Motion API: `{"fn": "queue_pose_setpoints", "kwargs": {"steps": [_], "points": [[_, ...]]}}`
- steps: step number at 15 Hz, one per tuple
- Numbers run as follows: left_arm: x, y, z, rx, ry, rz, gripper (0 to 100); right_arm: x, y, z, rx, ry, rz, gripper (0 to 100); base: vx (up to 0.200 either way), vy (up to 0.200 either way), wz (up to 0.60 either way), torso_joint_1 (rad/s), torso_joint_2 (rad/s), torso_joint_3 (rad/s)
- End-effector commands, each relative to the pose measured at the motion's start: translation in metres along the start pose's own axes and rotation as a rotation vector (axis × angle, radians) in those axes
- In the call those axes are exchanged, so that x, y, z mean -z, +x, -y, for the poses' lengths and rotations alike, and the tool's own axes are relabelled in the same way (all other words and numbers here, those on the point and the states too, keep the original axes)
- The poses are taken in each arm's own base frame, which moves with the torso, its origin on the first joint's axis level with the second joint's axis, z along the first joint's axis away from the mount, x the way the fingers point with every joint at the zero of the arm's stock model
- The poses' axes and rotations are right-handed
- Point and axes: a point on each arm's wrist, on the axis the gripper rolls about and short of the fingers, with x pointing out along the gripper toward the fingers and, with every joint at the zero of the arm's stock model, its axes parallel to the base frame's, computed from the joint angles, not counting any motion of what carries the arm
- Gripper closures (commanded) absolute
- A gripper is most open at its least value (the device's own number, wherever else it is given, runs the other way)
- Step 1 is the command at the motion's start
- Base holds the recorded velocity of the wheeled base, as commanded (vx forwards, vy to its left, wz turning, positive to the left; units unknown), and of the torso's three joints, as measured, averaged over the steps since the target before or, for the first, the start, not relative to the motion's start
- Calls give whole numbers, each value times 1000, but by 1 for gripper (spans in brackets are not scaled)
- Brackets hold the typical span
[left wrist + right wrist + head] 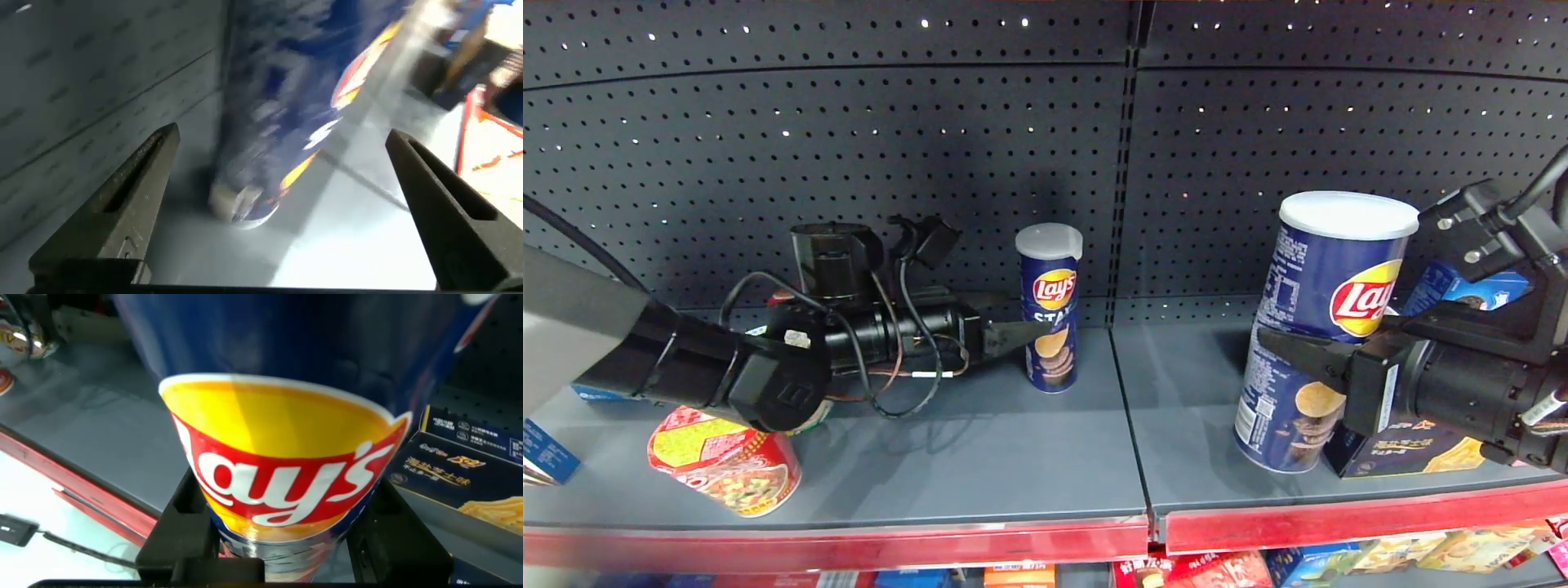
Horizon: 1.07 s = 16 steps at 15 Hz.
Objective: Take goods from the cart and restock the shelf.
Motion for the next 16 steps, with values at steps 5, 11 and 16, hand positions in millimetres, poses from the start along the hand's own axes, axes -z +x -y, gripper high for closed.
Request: {"fn": "queue_pose_setpoints", "kwargs": {"steps": [5,11,16], "points": [[22,25,-6,39,-18,8,0,-1,0,0,0,0,3,100,0,0,0,0,0,0],[34,36,-16,71,-20,3,0,0,4,-1,0,1,-4,100,0,0,0,0,0,0],[45,45,-22,72,-29,-7,0,-3,5,-1,-5,3,2,100,0,0,0,0,0,0]]}}
